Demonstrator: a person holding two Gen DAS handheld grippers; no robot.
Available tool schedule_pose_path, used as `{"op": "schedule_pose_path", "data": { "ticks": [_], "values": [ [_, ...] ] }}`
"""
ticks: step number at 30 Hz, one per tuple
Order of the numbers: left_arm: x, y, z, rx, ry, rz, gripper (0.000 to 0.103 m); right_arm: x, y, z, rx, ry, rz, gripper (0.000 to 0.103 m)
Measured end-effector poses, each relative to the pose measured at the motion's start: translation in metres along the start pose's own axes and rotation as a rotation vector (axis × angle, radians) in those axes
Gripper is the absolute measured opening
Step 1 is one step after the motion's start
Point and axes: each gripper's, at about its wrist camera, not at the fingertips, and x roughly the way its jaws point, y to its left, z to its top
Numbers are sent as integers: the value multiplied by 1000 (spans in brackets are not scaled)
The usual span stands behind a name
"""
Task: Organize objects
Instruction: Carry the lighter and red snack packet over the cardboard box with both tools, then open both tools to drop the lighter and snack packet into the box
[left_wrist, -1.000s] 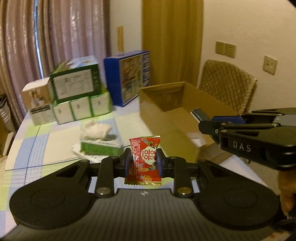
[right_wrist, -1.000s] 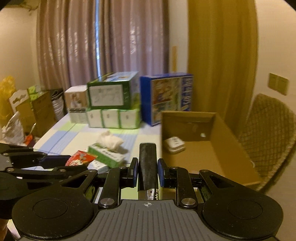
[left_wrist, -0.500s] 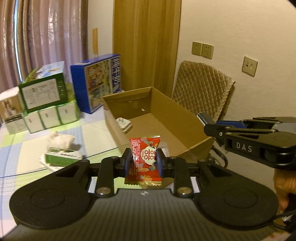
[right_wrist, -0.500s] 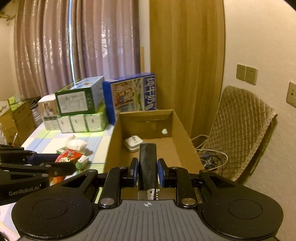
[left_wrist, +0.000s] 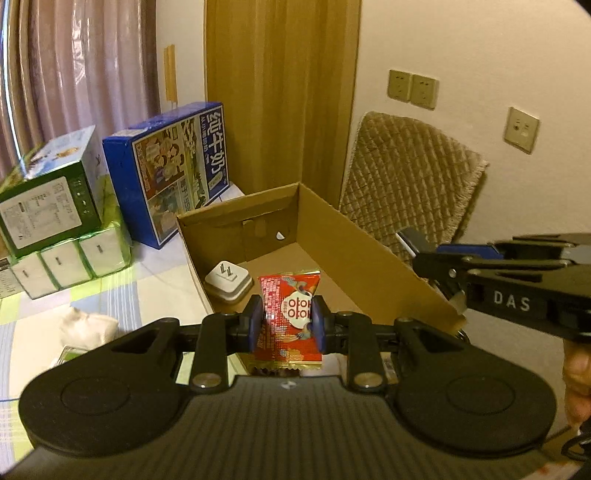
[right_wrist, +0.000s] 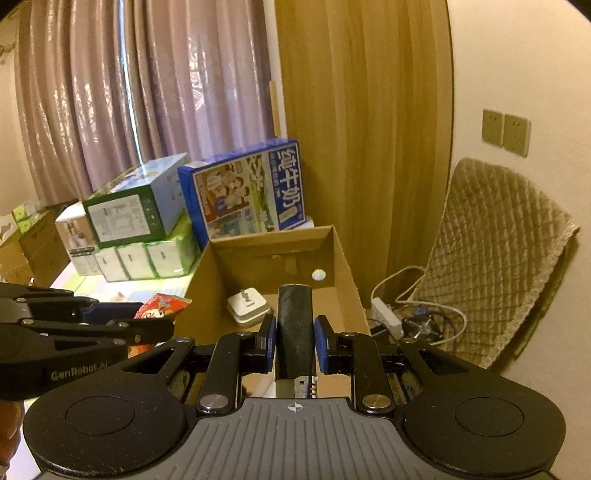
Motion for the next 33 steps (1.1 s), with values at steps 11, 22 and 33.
{"op": "schedule_pose_path", "data": {
  "ticks": [11, 22, 33],
  "values": [
    [80, 15, 15, 36, 64, 12, 23, 84, -33, 15, 68, 110, 21, 19],
    [101, 22, 19, 48, 46, 25, 60, 109, -39, 13, 84, 141, 14, 19],
    [69, 48, 26, 10, 8, 49, 60, 113, -24, 15, 72, 152, 25, 19]
  ]
}}
